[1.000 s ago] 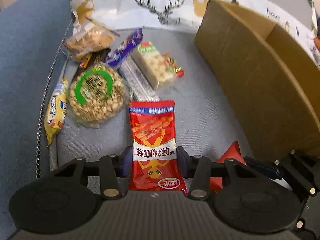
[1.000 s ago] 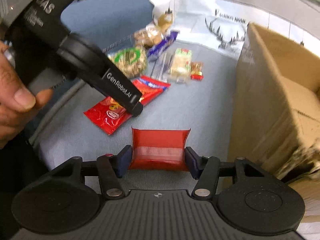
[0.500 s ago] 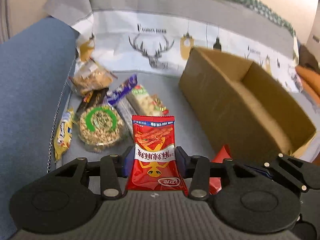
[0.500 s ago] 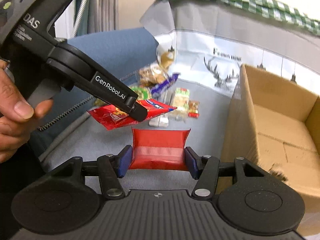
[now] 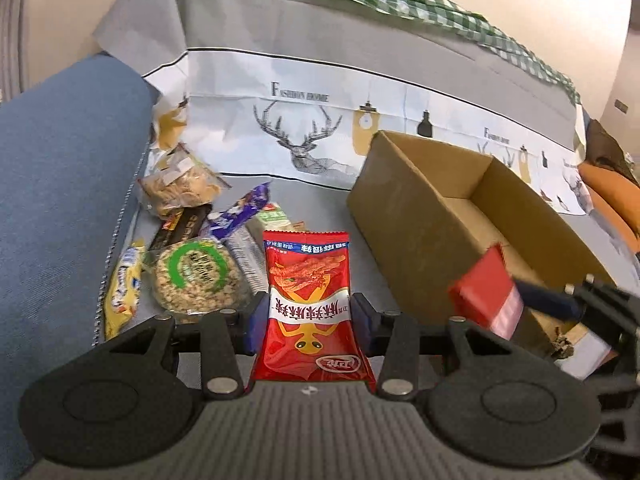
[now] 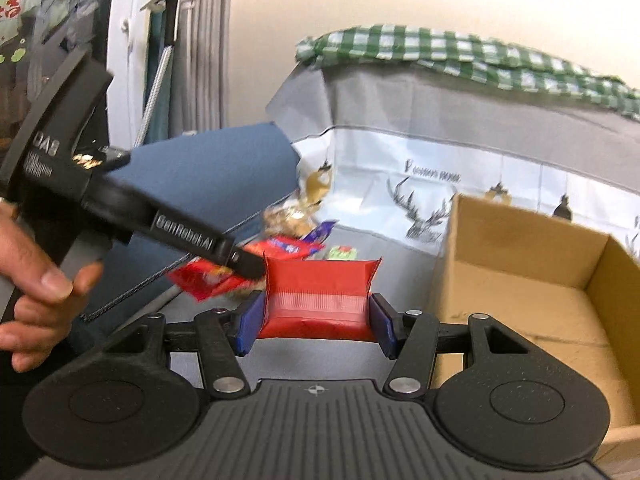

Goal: Organize snacks
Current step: 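Lift both held red snacks and carry them over the cardboard box, then open both tools to drop the red snacks into the box, then move both open tools back from the box to the snack pile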

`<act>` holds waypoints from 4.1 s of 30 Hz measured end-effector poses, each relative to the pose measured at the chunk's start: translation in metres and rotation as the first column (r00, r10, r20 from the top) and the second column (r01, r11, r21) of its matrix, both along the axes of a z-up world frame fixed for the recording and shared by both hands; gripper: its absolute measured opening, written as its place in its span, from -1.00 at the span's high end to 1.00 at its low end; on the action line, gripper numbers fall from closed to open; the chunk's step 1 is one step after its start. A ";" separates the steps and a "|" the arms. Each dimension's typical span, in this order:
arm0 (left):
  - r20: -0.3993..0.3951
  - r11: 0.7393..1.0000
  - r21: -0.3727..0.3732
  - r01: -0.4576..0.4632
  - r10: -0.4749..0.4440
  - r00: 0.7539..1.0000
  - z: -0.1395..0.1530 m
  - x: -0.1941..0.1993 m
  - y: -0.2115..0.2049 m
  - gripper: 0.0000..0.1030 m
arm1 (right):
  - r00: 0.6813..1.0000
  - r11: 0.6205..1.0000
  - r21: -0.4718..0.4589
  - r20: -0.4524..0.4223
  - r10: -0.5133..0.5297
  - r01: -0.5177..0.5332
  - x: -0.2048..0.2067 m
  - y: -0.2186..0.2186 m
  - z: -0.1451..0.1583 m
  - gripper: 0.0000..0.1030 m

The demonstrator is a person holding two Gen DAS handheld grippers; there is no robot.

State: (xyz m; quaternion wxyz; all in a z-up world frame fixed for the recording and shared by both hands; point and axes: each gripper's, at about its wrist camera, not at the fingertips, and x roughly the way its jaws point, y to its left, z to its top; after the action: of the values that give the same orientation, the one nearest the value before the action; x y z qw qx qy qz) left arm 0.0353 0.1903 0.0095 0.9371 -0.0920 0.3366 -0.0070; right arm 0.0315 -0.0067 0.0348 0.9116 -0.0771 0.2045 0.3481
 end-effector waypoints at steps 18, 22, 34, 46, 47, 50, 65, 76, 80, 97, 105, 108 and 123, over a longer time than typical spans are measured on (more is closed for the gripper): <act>0.063 0.988 0.054 0.146 -0.149 0.987 0.029 0.016 -0.060 0.06 | 0.940 0.931 0.161 0.043 -0.339 0.329 0.095 -0.132 0.053 -0.13; 0.099 0.981 0.091 0.170 -0.179 0.979 0.037 0.017 -0.080 0.06 | 0.927 0.919 0.142 0.020 -0.374 0.367 0.099 -0.144 0.048 -0.12; 0.210 0.936 0.221 0.276 -0.322 0.923 0.064 0.047 -0.155 0.06 | 0.904 0.903 0.078 0.037 -0.426 0.423 0.108 -0.153 0.046 -0.12; 0.278 0.944 0.173 0.282 -0.321 0.905 0.053 0.074 -0.202 0.06 | 0.865 0.864 0.046 0.004 -0.502 0.501 0.115 -0.178 0.041 -0.13; 0.273 0.940 0.185 0.287 -0.330 0.904 0.050 0.076 -0.205 0.06 | 0.864 0.864 0.040 0.007 -0.503 0.502 0.115 -0.177 0.041 -0.13; 0.259 0.941 0.182 0.285 -0.325 0.909 0.043 0.086 -0.208 0.06 | 0.860 0.860 0.036 0.010 -0.510 0.509 0.117 -0.176 0.041 -0.13; 0.246 0.961 0.088 0.264 -0.277 0.929 0.046 0.098 -0.198 -0.36 | 0.850 0.850 0.034 0.004 -0.526 0.526 0.120 -0.164 0.039 -0.35; 0.322 0.976 0.011 0.219 -0.211 0.923 0.047 0.093 -0.177 -0.56 | 0.829 0.828 0.022 -0.003 -0.560 0.560 0.124 -0.160 0.036 -0.56; 0.310 0.973 -0.031 0.227 -0.206 0.928 0.045 0.090 -0.167 -0.56 | 0.837 0.837 0.030 0.006 -0.546 0.546 0.121 -0.155 0.037 -0.51; 0.238 0.960 0.128 0.250 -0.274 0.932 0.054 0.051 -0.109 -0.08 | 0.858 0.847 0.140 -0.085 -0.506 0.513 0.107 -0.135 0.040 0.08; 0.106 0.996 0.077 0.044 -0.052 0.993 0.021 0.050 -0.047 0.24 | 0.888 0.874 0.164 -0.140 -0.438 0.457 0.102 -0.108 0.041 0.19; 0.070 0.999 0.044 -0.005 0.001 0.998 0.016 0.052 -0.033 0.23 | 0.906 0.893 0.165 -0.150 -0.397 0.418 0.101 -0.089 0.039 0.18; -0.107 0.959 -0.086 -0.271 0.262 0.959 -0.005 0.069 0.033 0.19 | 0.981 0.981 0.100 -0.122 -0.152 0.165 0.072 0.020 0.017 0.17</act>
State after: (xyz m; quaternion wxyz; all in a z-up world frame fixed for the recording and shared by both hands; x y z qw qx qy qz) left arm 0.1042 0.2234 0.0046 0.9068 -0.1836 0.3642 0.1069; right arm 0.1031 0.0136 0.0516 0.9262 0.0095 0.2422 0.2888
